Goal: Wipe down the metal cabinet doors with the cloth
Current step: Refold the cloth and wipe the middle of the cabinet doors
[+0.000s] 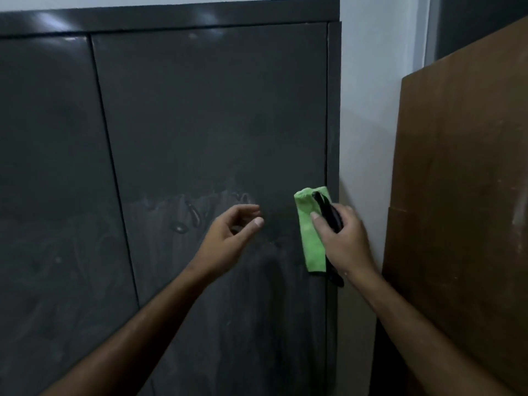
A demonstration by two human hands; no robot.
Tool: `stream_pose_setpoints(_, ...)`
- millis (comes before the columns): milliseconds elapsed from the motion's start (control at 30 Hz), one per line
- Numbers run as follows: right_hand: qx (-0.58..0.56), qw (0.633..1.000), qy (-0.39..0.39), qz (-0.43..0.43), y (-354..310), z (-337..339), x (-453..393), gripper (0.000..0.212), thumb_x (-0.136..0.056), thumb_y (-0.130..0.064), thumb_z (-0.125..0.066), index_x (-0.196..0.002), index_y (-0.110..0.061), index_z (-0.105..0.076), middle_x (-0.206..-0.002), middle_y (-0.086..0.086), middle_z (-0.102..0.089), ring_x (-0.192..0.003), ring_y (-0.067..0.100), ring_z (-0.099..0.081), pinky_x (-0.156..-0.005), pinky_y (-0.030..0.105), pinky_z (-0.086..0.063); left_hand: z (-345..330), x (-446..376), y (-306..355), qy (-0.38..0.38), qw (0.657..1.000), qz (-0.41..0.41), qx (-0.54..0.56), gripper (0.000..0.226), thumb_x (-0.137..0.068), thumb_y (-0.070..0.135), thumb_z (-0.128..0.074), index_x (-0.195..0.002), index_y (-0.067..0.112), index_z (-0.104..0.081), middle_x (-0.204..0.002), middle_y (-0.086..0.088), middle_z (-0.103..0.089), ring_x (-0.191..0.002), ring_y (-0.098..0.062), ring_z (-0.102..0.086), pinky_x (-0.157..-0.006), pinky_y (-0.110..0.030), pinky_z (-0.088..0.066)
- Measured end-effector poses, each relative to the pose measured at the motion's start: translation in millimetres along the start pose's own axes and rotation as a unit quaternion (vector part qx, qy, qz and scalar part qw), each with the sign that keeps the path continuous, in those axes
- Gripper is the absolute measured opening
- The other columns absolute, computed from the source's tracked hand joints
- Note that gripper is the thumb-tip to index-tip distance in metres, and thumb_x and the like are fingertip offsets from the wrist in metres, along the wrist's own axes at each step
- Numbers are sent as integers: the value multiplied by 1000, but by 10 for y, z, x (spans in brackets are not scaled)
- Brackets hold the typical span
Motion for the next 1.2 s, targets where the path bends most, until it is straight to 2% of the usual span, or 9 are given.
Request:
stream_pose_setpoints(133,143,969,36,198,-474,-68,-264,60,-94,-17,-68,-147,-30,-42,-130,3,-57,-107,17,-59,-81,36,-55,686,82,-192,155,974,-63,-155,18,-97,35,-65,-113,27,-67,-111,10,-67,-103,-17,-63,-86,-33,-53)
stream_pose_setpoints(300,321,869,111,360,-756,-452,-583,55,-88,-16,-65,-142,-18,-54,-118,16,-53,-95,35,-51,-75,52,-51,1064,422,-461,205,887,-112,-398,41,-96,33,-60,-132,13,-60,-140,-6,-52,-131,-26,-47,-113,-32,-31)
stream_pose_setpoints(400,354,805,20,475,-559,-1014,-219,50,-89,-20,-64,-139,-16,-61,-118,15,-50,-86,37,-53,-71,46,-46,1061,594,-850,162,859,-107,-474,53,-96,39,-57,-142,11,-55,-151,-12,-44,-141,-33,-43,-121,-41,-26)
stream_pose_setpoints(533,395,641,-153,639,-206,-1285,438,35,-103,-17,-44,-128,-17,-67,-111,14,-61,-81,30,-56,-68,41,-45,1117,688,-1169,110,833,-98,-533,66,-95,46,-52,-151,11,-47,-158,-16,-38,-143,-38,-40,-124,-39,-19)
stream_pose_setpoints(733,341,830,100,430,-1064,-989,-663,49,-85,-22,-64,-134,-12,-64,-109,19,-58,-91,38,-55,-75,43,-37,1164,689,-1232,108,824,-113,-544,70,-96,49,-51,-155,13,-44,-162,-15,-36,-147,-36,-37,-129,-29,-7)
stream_pose_setpoints(800,328,814,58,475,-971,-1362,-335,50,-84,-24,-66,-133,-12,-65,-109,18,-61,-88,36,-57,-74,44,-38,1163,698,-1267,106,821,-117,-548,70,-97,49,-51,-157,14,-43,-163,-14,-35,-148,-35,-37,-129,-33,-13)
stream_pose_setpoints(967,380,637,-172,648,-452,-1824,455,39,-86,-29,-61,-123,-20,-69,-103,9,-65,-83,30,-57,-72,42,-41,1167,718,-1257,113,813,-135,-555,68,-98,50,-50,-156,14,-43,-163,-14,-36,-148,-35,-37,-126,-40,-22)
stream_pose_setpoints(1133,319,832,91,444,-1195,-1416,-525,51,-78,-25,-73,-128,-16,-68,-105,14,-59,-88,35,-55,-77,43,-38,1179,715,-1248,124,821,-150,-536,68,-99,49,-52,-155,13,-43,-161,-13,-37,-147,-34,-39,-125,-41,-27)
stream_pose_setpoints(1200,310,829,61,461,-1024,-1742,-212,55,-78,-26,-73,-132,-17,-66,-112,12,-55,-90,35,-54,-77,44,-39,1239,756,-1189,139,822,-170,-526,67,-98,46,-58,-153,10,-44,-158,-15,-41,-143,-34,-44,-122,-44,-34)
Point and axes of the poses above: each hand's wrist, its own x-axis away from the middle knuckle, its own z-axis out of the back of the hand, y = z × x, the point moved 10 cm from there along -x, towards the middle knuckle
